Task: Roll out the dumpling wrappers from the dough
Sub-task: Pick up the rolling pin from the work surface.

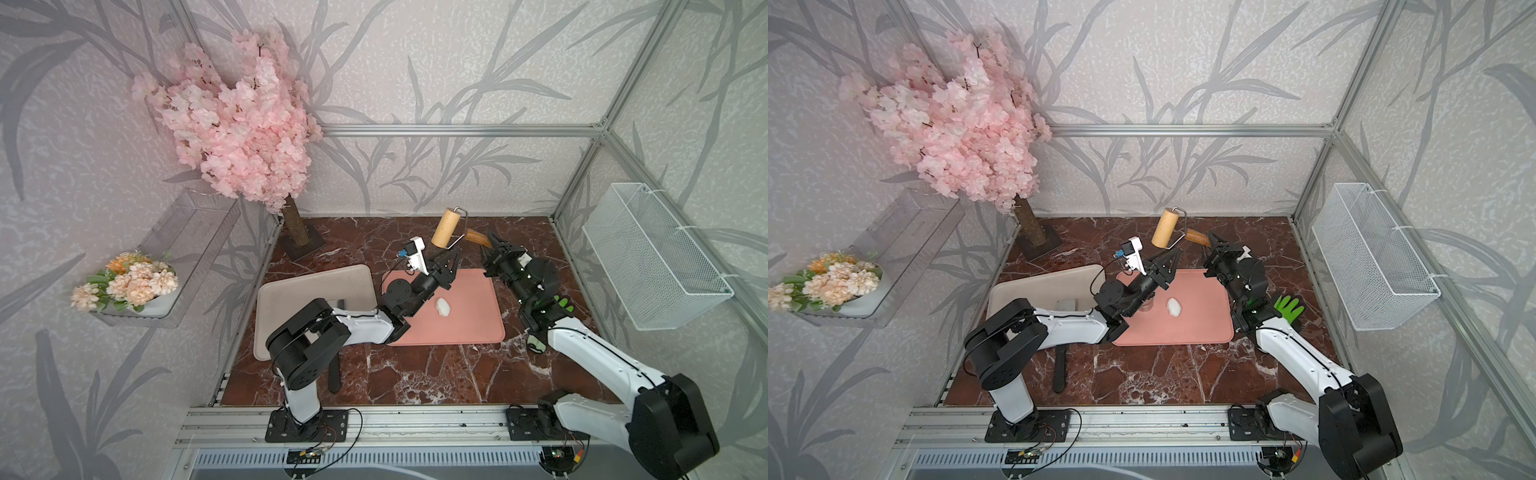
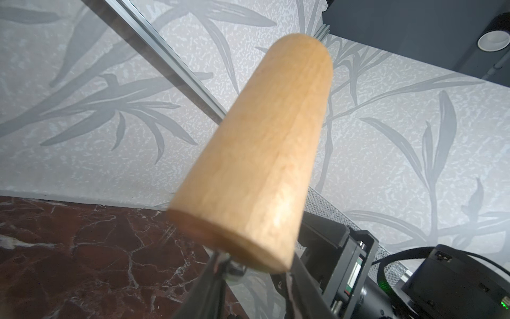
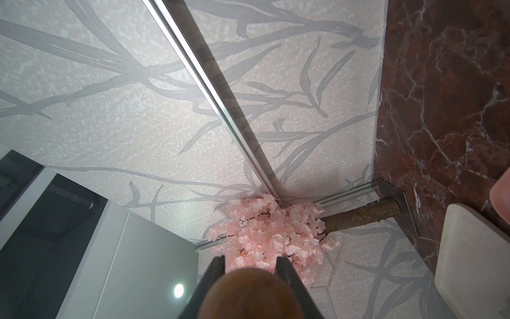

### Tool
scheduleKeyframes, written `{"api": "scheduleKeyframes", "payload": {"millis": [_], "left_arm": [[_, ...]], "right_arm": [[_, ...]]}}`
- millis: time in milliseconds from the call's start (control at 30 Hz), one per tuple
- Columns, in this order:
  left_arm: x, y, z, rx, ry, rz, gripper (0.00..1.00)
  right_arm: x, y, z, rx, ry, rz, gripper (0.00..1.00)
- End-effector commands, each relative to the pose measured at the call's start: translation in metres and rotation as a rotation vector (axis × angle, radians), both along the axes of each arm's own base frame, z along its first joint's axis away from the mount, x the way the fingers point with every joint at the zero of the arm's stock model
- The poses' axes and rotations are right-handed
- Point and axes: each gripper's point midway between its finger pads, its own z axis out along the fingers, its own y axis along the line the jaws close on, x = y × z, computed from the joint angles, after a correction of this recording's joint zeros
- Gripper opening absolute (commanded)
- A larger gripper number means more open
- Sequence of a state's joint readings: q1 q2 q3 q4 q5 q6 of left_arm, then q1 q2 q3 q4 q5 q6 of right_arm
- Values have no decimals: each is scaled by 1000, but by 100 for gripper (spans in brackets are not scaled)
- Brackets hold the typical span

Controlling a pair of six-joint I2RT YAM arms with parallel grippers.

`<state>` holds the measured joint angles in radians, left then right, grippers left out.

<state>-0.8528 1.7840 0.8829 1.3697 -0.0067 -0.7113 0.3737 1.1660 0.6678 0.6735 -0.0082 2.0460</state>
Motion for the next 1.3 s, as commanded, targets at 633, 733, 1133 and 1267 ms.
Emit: {"api": "scheduleKeyframes", "payload": {"millis": [633, 733, 1133, 1267], "left_arm": [[4, 18, 35, -126, -82, 34, 45], [4, 18, 34, -117, -82, 32, 36], [3, 18, 42, -103, -95, 23, 7], [1, 21, 42, -93, -101, 29, 2]], "right_arm": [[-5, 3, 35, 150, -109, 19, 0], [-5, 3, 36, 152, -110, 18, 0], [-3, 1, 28, 166, -96, 7, 0], [-2, 2, 26, 166, -92, 7, 0]]}}
